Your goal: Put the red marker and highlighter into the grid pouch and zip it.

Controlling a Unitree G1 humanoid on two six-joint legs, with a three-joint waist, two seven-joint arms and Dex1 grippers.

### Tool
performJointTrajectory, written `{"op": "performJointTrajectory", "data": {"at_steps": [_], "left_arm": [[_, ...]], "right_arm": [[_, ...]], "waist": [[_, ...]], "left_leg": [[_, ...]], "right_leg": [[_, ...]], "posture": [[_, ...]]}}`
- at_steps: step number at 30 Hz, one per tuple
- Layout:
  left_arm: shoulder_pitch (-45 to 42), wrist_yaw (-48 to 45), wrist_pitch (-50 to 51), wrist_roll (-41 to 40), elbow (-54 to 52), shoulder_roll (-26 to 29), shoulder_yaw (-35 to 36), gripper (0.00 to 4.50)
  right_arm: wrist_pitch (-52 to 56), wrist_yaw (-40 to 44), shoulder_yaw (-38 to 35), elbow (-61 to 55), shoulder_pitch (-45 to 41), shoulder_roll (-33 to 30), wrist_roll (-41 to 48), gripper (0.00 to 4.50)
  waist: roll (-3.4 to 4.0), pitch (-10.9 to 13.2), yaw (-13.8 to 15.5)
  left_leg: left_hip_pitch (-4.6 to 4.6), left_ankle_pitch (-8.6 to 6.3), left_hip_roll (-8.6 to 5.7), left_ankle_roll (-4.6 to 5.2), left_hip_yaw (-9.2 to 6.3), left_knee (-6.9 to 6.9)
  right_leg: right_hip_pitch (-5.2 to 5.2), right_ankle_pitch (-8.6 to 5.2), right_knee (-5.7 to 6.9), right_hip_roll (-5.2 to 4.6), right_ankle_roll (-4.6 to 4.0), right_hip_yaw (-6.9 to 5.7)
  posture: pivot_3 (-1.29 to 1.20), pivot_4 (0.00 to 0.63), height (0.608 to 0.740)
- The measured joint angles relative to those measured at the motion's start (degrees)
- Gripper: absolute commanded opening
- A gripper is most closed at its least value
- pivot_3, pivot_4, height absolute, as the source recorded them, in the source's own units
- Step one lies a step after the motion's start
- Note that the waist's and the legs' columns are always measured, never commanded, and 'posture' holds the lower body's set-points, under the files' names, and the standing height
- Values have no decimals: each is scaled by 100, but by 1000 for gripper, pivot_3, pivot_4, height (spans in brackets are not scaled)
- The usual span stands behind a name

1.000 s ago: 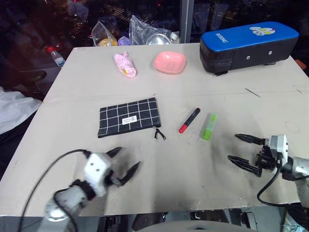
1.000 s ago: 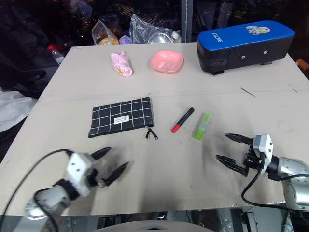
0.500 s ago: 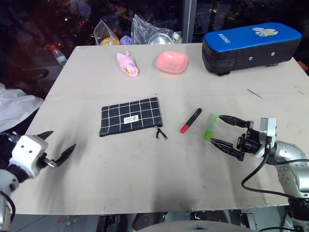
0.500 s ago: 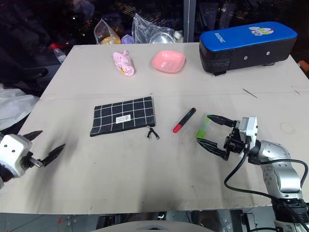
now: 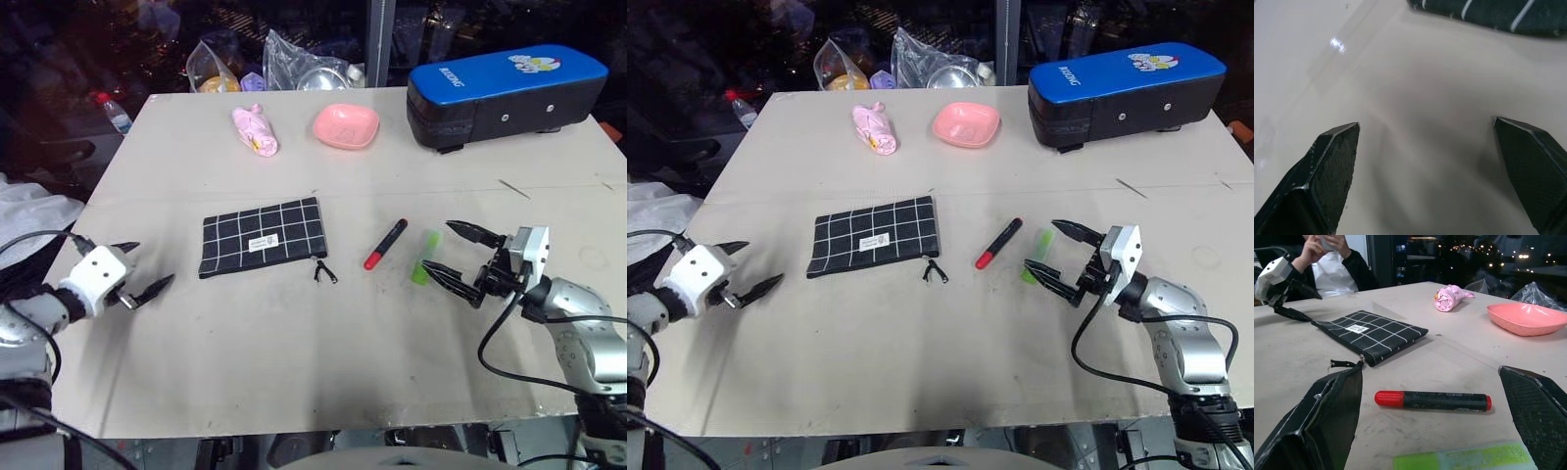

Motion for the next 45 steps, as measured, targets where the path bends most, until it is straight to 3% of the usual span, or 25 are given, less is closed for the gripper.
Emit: {"op": "performJointTrajectory", "data": {"at_steps": [4, 7, 14, 21, 27, 28, 29, 36, 41, 45], "left_arm": [[-545, -83, -581, 351, 530, 96, -414, 4453], [-1027, 17, -1535, 1059, 881, 402, -1060, 4453], [-1678, 6, -2567, 1620, 1305, 469, -1752, 4453], [-2024, 35, -2994, 1682, 1530, 223, -2028, 4453], [-2340, 894, -3431, 2259, 1521, -57, -2409, 4453], [-2372, 1063, -3461, 2400, 1519, -55, -2476, 3938], [-2376, 1198, -3480, 2524, 1524, -67, -2523, 3738], [-2376, 2427, -3644, 3345, 1549, -179, -2997, 129], [-2500, 3774, -3883, 4416, 1142, -168, -3378, 55], [-2525, 4642, -3944, 4810, 917, -266, -3478, 55]], "right_arm": [[-15, -2, 53, 130, -58, 45, -51, 4500], [-62, 2, 90, 237, -167, 71, -112, 4500], [-160, 0, 92, 366, -213, 108, -164, 4500], [-299, -38, 92, 377, -176, 175, -237, 4500], [-322, -111, 94, 378, -109, 210, -286, 4500], [-322, -113, 94, 378, -108, 209, -292, 4500], [-322, -114, 93, 377, -105, 209, -294, 4500], [-322, -127, 93, 377, -43, 209, -294, 4500], [-322, -131, 93, 373, -35, 209, -293, 4500], [-321, -131, 93, 373, -35, 209, -292, 4500]], "waist": [[1, -1, 9], [12, -9, 8], [54, -34, 6], [76, -49, 28], [82, -55, 72], [88, -59, 74], [97, -66, 76], [102, -69, 157], [94, -67, 160], [92, -66, 135]], "left_leg": [[1, 0, -2, 1, 6, 1], [3, 0, -4, 2, 17, 1], [9, -7, -8, 17, 38, 2], [10, -13, -10, 30, 39, 10], [14, -11, -15, 34, 38, 14], [16, -11, -15, 35, 38, 14], [17, -11, -16, 36, 39, 14], [17, -9, -17, 41, 35, 18], [14, -7, -19, 39, 37, 19], [6, 3, -17, 23, 44, 16]], "right_leg": [[-1, 0, 2, 0, 1, 5], [-1, 1, 2, -1, 3, 16], [-4, 4, 6, -1, 11, 37], [-2, 8, 13, 4, 18, 38], [5, 13, 15, 15, 27, 40], [7, 13, 15, 16, 27, 40], [8, 13, 15, 19, 27, 40], [7, 13, 28, 24, 28, 39], [6, 14, 29, 23, 28, 44], [-7, 14, 31, 20, 29, 52]], "posture": [[0, 150, 734], [0, 150, 734], [0, 150, 734], [0, 150, 734], [0, 150, 734], [0, 150, 734], [0, 150, 734], [0, 150, 734], [0, 150, 734], [0, 150, 734]]}}
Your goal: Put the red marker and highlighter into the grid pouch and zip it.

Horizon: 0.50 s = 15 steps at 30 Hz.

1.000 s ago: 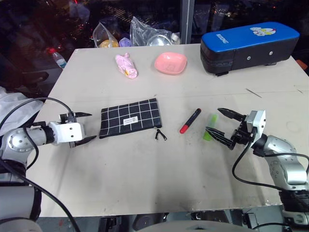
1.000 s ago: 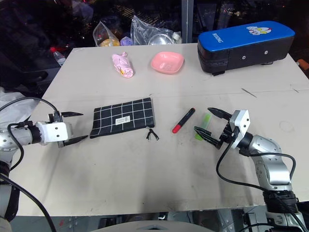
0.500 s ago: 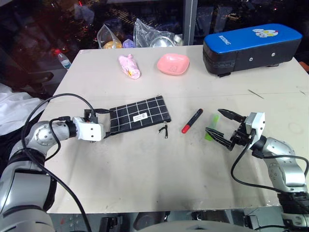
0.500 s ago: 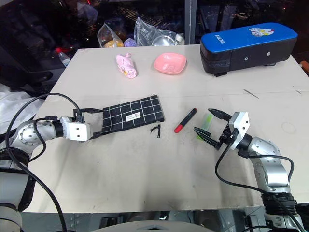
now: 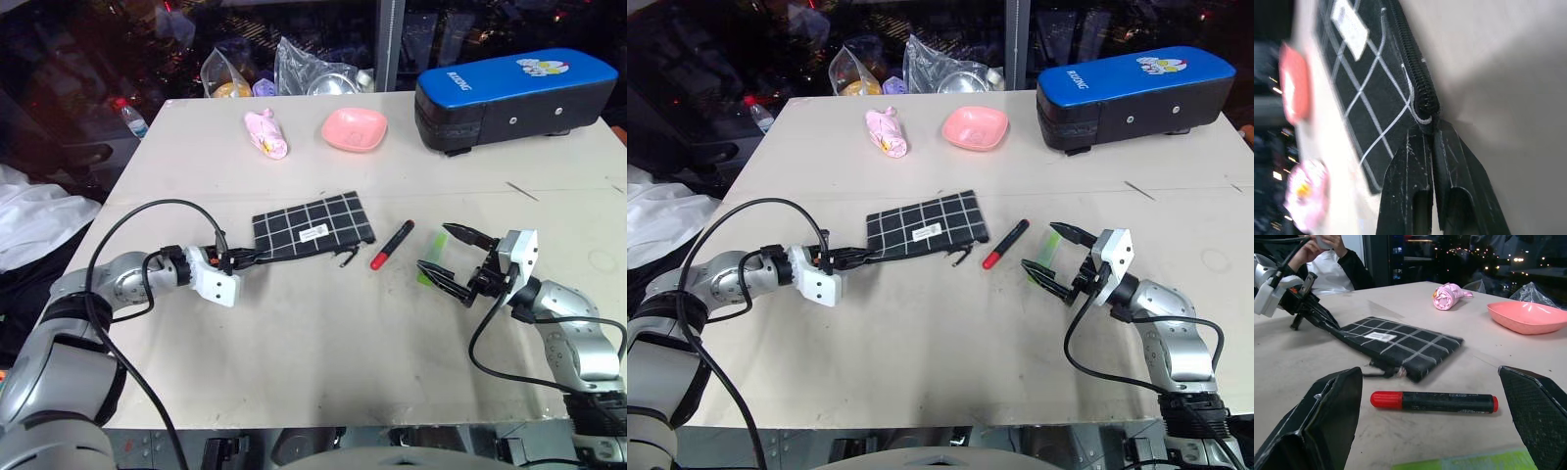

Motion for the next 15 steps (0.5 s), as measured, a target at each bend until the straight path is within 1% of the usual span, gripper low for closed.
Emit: {"op": "performJointTrajectory", "data": {"at_steps": [3, 6, 7, 8, 9, 10, 11, 14, 15], "left_arm": [[19, 161, 31, -286, -3, -225, 49, 55], [195, -327, 349, -1390, -16, -641, 307, 55], [354, -629, 667, -2000, -143, -839, 486, 55], [457, -808, 882, -2337, -289, -930, 582, 55], [633, -1101, 1249, -2838, -608, -1041, 693, 55], [735, -1266, 1482, -3130, -852, -1111, 760, 55], [954, -1449, 1884, -3478, -1317, -1150, 871, 55], [1459, -1722, 2829, -4021, -2605, -1258, 1048, 55], [1671, -1777, 3223, -4109, -3201, -1284, 1085, 55]], "right_arm": [[32, 0, 2, -59, 0, 0, 6, 4500], [129, -33, 55, -262, 0, 0, 26, 4500], [237, -91, 101, -383, -1, 0, 39, 4500], [314, -132, 151, -448, -11, 8, 43, 4500], [461, -234, 231, -554, -16, 27, 40, 4500], [565, -313, 287, -621, -19, 53, 34, 4500], [785, -510, 398, -718, -62, 97, -25, 4500], [1386, -1011, 639, -919, -184, 259, -111, 4500], [1662, -1210, 745, -1004, -311, 344, -119, 4500]], "waist": [[-4, 2, 0], [-19, 11, -44], [-22, 12, -84], [-29, 15, -119], [-40, 14, -155], [-49, 11, -179], [-52, 9, -249], [-52, 9, -338], [-52, 9, -354]], "left_leg": [[-6, 1, 0, -1, 2, 0], [-10, 1, 3, -2, 3, 1], [-12, 1, 4, -2, 2, 1], [-15, 1, 5, -3, -1, 1], [-27, 2, 7, -4, 0, 1], [-43, 3, 8, -6, 2, 3], [-63, 9, 8, -16, 1, 9], [-71, 12, 10, -20, 3, 12], [-71, 12, 10, -21, 3, 12]], "right_leg": [[-8, 0, 4, -4, 0, 1], [-12, 0, 7, -12, 0, 3], [-15, 0, 7, -13, 0, 3], [-17, 0, 8, -15, -1, 1], [-32, 0, 12, -15, -1, 3], [-51, 0, 20, -15, -1, 7], [-70, 1, 25, -15, -2, 8], [-81, 1, 30, -15, -3, 13], [-81, 1, 30, -14, -3, 14]], "posture": [[0, 150, 734], [0, 150, 734], [0, 150, 734], [0, 150, 734], [0, 150, 734], [0, 150, 734], [0, 150, 734], [0, 150, 734], [0, 150, 734]]}}
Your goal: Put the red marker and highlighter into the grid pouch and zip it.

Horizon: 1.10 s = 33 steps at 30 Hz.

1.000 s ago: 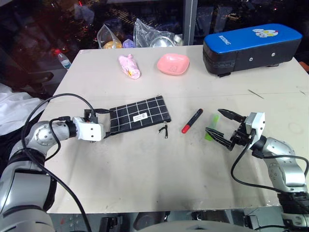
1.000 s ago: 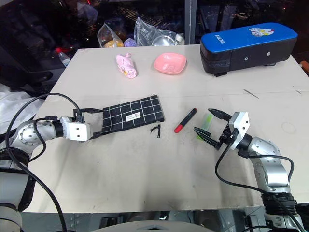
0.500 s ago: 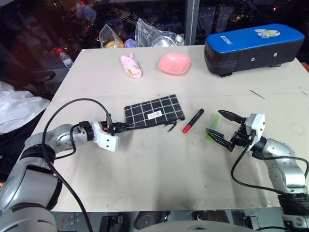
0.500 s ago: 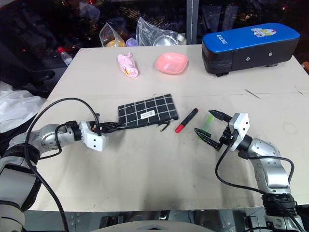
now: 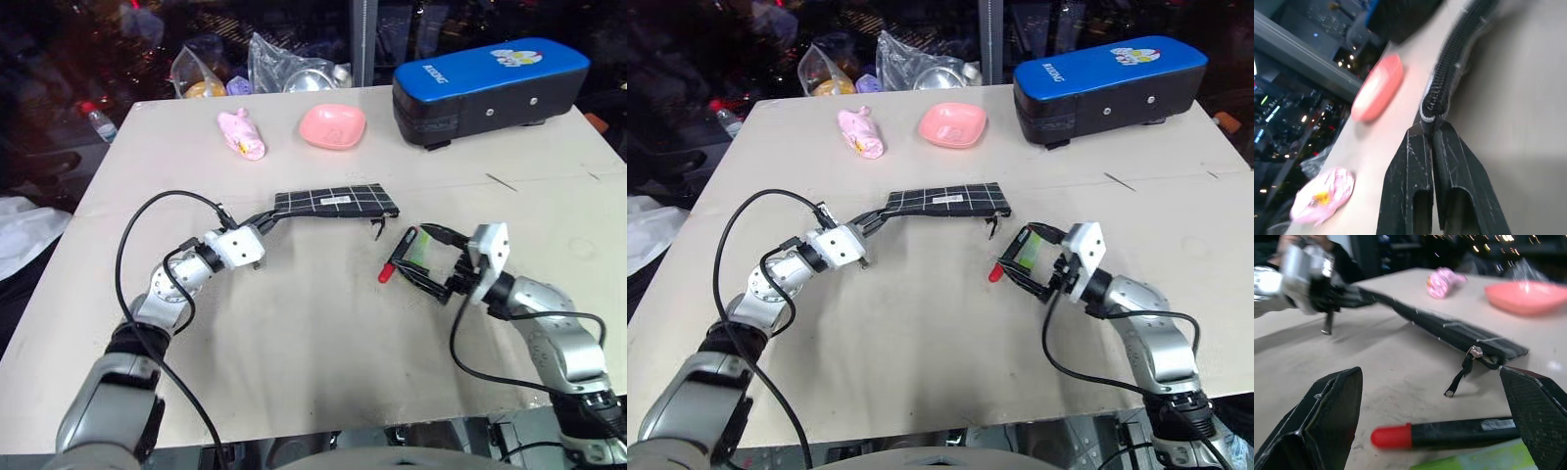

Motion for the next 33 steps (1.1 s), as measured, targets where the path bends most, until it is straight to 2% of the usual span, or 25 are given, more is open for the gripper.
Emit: {"op": "performJointTrajectory", "data": {"at_steps": [5, 8, 13, 19, 26, 33], "left_arm": [[472, -20, 1003, -53, -1204, -115, 165, 55], [729, 82, 1677, 175, -1923, -252, 192, 55], [953, 242, 2280, 343, -2416, -389, 328, 55], [1338, 688, 2993, 506, -2799, -729, 668, 55], [1509, 887, 3467, 556, -3220, -1033, 804, 55], [1689, 830, 3577, 569, -3522, -1269, 694, 55]], "right_arm": [[888, -757, 298, -99, -548, 187, -281, 4500], [1946, -1442, 335, 60, -1090, 465, -399, 4500], [2681, -1931, 306, 65, -1273, 682, -376, 4500], [2741, -2293, 110, 90, -1321, 683, -537, 4500], [2974, -2327, 19, 14, -1341, 670, -493, 4500], [2967, -2375, 85, 369, -1515, 1120, -483, 4500]], "waist": [[-2, -1, 37], [-6, -2, 83], [-6, -2, 77], [-6, -2, 69], [-6, -2, 69], [-7, -3, 63]], "left_leg": [[0, 1, -1, -1, 0, 6], [-1, 1, -1, -2, -2, 8], [-1, 1, -2, -1, 1, 8], [-1, 1, -2, -2, 2, 8], [-1, 1, -1, -2, 3, 9], [-1, 1, -1, -2, 4, 9]], "right_leg": [[1, 0, 2, 2, 0, 0], [1, 0, 4, 3, 0, -3], [1, 0, 2, 2, 0, 0], [0, 0, 5, 2, 0, 0], [0, 0, 6, 2, -1, 0], [0, 1, 8, 2, -1, 1]], "posture": [[0, 150, 734], [0, 150, 734], [0, 150, 734], [0, 150, 734], [0, 150, 734], [0, 150, 734]]}}
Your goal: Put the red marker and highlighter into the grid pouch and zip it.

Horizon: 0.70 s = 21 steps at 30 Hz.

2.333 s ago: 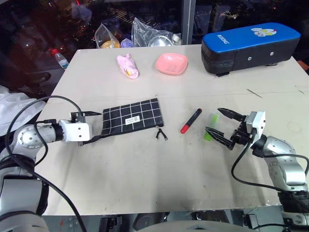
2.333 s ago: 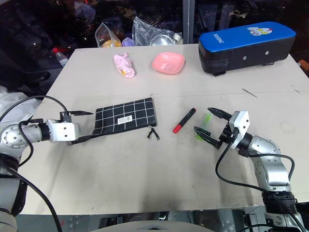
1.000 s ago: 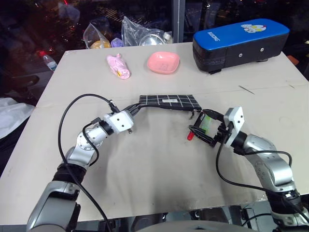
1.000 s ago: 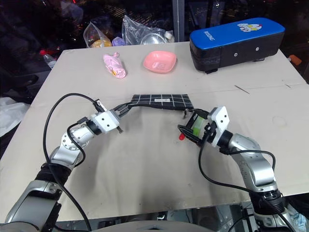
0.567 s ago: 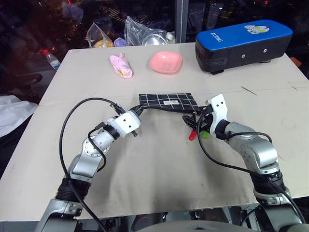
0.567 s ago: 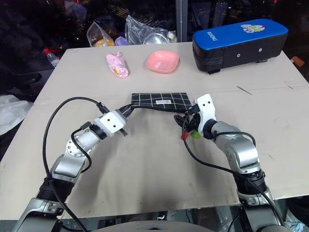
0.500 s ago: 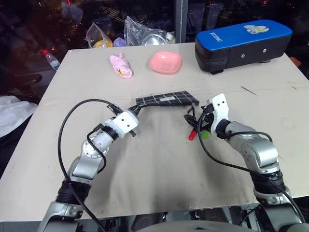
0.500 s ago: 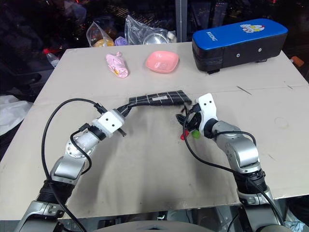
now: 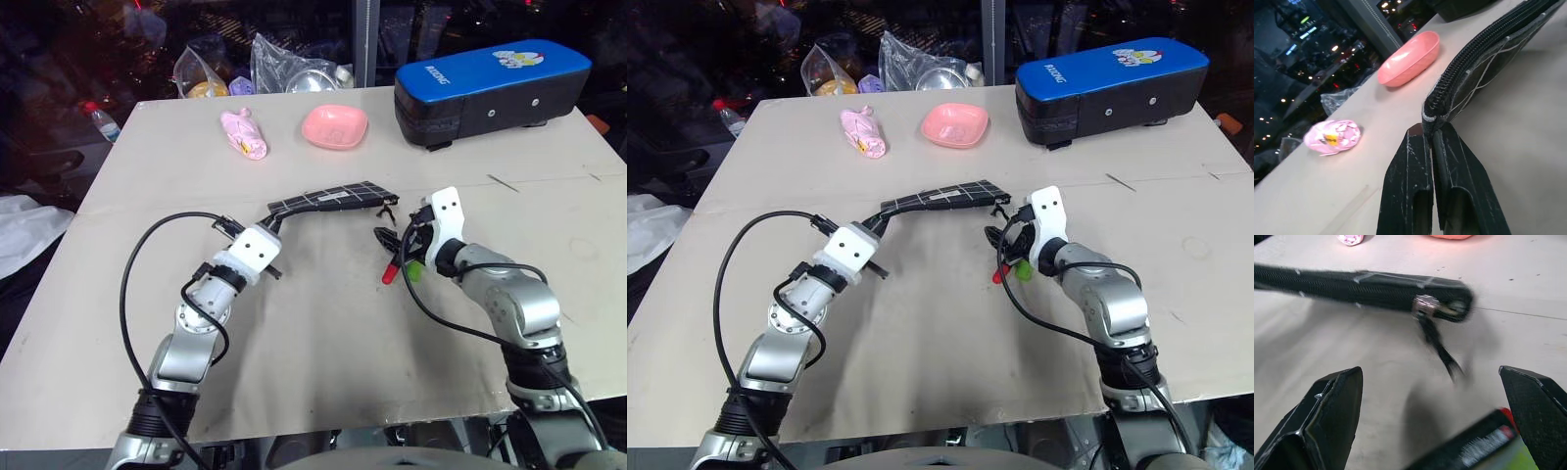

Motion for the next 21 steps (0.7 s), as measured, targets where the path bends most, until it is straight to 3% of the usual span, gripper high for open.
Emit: {"op": "performJointTrajectory", "data": {"at_steps": [5, 7, 9, 15, 18, 21], "left_arm": [[46, -15, 11, 51, -61, -80, -92, 55], [63, -15, 13, 59, -83, -81, -91, 0], [84, -15, 17, 80, -92, -84, -91, 0], [114, -31, 14, 155, -94, -87, -95, 0], [181, -90, 1, 157, -105, -78, -99, 0], [295, -223, -162, 151, -117, -37, -111, 867]], "right_arm": [[-417, -27, 2, 736, -458, 375, -104, 4500], [-561, -26, -4, 879, -533, 403, -126, 3953], [-688, 5, -3, 978, -548, 401, -149, 3199], [-879, 95, 1, 1122, -548, 359, -257, 56], [-967, 120, 4, 1123, -548, 345, -310, 56], [-1012, 122, 13, 1126, -545, 341, -356, 0]], "waist": [[0, 0, -5], [0, 0, 3], [0, 0, 1], [0, 0, -6], [0, 0, -6], [0, 0, -4]], "left_leg": [[0, 0, 0, 0, 1, 0], [0, 0, 0, 0, 1, 0], [0, 0, 0, 0, 1, 0], [0, 0, 0, 0, 1, 0], [0, 0, 0, 0, 1, 0], [0, 0, 0, 0, 1, 0]], "right_leg": [[-1, 0, 1, 0, 0, 1], [-1, 0, -1, 0, 0, 0], [-1, 0, -1, 0, 0, 0], [-2, 0, 1, 0, 0, 1], [-2, 0, 1, 0, 0, 1], [-2, 0, 0, 0, 0, 1]], "posture": [[0, 150, 734], [0, 150, 734], [0, 150, 734], [0, 150, 734], [0, 150, 734], [0, 150, 734]]}}
